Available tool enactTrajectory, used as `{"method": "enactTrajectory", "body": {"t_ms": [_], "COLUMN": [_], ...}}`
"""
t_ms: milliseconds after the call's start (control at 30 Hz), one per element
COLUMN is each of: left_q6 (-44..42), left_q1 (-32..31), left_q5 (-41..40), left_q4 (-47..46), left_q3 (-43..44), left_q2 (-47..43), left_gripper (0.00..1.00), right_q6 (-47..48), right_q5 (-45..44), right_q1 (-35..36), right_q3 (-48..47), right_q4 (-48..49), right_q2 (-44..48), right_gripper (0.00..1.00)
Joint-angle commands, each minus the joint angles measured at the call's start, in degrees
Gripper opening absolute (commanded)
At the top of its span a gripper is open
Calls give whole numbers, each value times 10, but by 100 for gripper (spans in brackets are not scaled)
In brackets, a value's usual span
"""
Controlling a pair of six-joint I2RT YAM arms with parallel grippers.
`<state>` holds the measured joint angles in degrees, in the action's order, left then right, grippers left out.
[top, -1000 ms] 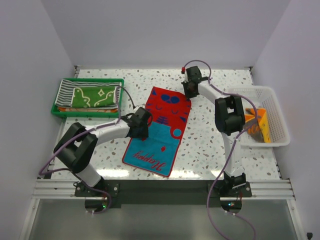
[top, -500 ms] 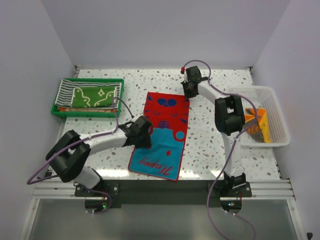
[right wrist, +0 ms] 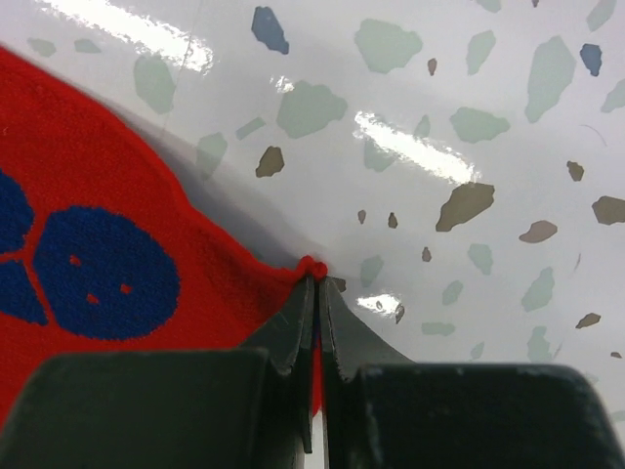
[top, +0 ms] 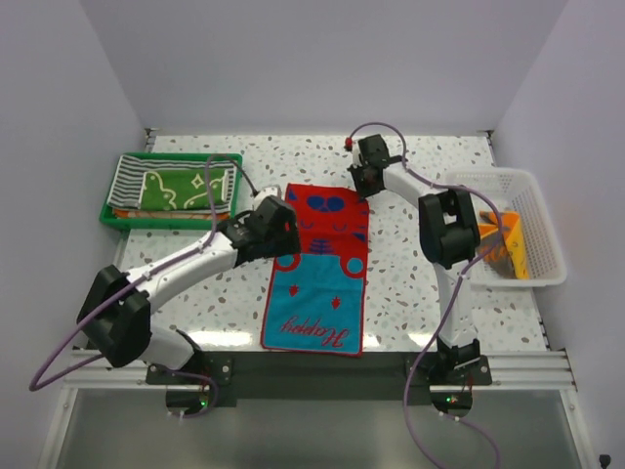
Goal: Fold and stack the towels
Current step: Fold the towel
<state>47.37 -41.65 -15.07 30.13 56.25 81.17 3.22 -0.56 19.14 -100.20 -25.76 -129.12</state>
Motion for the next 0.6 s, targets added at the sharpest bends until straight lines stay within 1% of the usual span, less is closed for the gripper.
{"method": "enactTrajectory", "body": {"t_ms": [0,100,200,267,400,500,567], "left_q6": [-136,-196,-242,-264,-279,-287,-296], "left_q1": [56,93,119,130,145,154,158], "left_q5": [-28,-29,-11,-5,9,21,27], "left_q4": [-58,-81,-91,-100,-116,-115,-119], "left_q3": [65,111,198,229,302,353,376], "left_q2": [40,107,177,222,289,342,378], "left_gripper": [79,80,80,77,69,66,62], "right_q6": [25,28,29,28,31,28,27], "right_q5": [6,6,6,-7,-23,-23,-22], "right_q1": [12,13,13,18,27,31,33], "right_q3": [18,17,19,19,21,24,26], "right_q4": [-37,-47,-54,-59,-64,-65,-63], "right_q2": [22,27,34,36,40,44,45], "right_gripper": [0,0,0,0,0,0,0]}}
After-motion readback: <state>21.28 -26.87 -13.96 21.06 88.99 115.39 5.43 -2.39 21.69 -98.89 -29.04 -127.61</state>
